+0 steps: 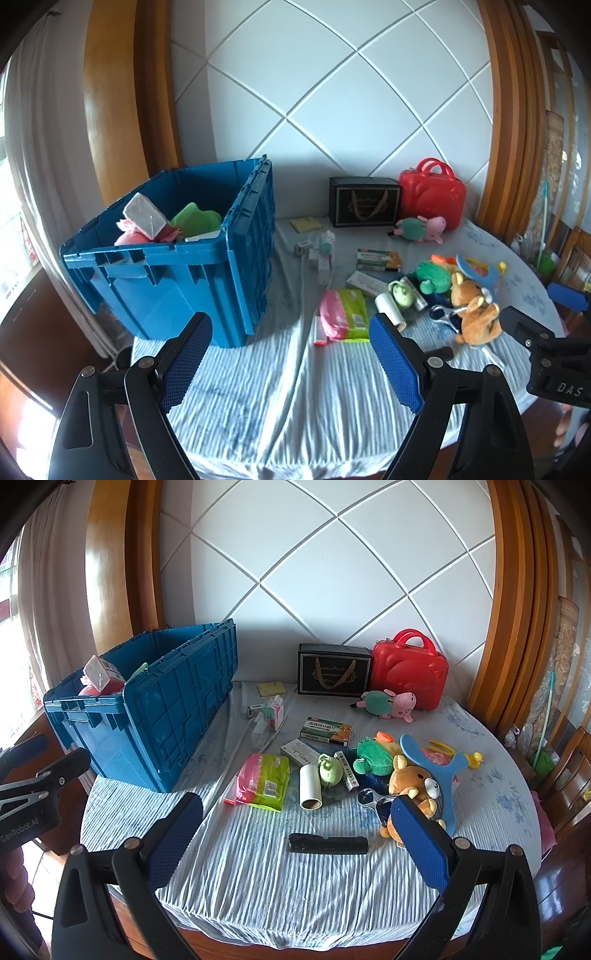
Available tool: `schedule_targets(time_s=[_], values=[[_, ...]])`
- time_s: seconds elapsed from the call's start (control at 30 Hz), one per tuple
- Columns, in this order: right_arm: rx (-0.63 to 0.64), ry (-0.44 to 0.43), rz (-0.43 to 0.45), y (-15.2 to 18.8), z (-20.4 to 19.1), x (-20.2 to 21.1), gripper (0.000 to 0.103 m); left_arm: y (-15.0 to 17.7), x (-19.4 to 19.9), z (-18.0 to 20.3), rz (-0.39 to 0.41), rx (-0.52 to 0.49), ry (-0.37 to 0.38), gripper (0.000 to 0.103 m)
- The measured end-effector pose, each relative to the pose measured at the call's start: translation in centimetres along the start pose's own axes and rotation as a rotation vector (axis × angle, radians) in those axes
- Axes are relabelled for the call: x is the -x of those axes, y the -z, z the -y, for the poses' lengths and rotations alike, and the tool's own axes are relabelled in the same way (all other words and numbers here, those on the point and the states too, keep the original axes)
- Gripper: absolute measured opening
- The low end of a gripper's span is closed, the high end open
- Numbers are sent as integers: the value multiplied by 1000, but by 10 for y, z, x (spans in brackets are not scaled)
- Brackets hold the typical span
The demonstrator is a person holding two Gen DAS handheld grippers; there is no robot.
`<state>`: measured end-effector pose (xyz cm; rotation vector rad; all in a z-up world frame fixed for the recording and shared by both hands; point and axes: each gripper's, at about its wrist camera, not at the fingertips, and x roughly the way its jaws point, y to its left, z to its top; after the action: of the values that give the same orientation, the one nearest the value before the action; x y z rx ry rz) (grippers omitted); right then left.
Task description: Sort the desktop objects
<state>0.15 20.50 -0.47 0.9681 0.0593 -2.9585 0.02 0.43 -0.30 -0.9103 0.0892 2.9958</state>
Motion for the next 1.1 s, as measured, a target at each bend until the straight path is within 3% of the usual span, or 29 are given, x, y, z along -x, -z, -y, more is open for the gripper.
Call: schedule_targets(time_s=[1.1], values=[[-2,-7,-23,6,10,-3,103,7,-3,18,-10,-23,-3,87]])
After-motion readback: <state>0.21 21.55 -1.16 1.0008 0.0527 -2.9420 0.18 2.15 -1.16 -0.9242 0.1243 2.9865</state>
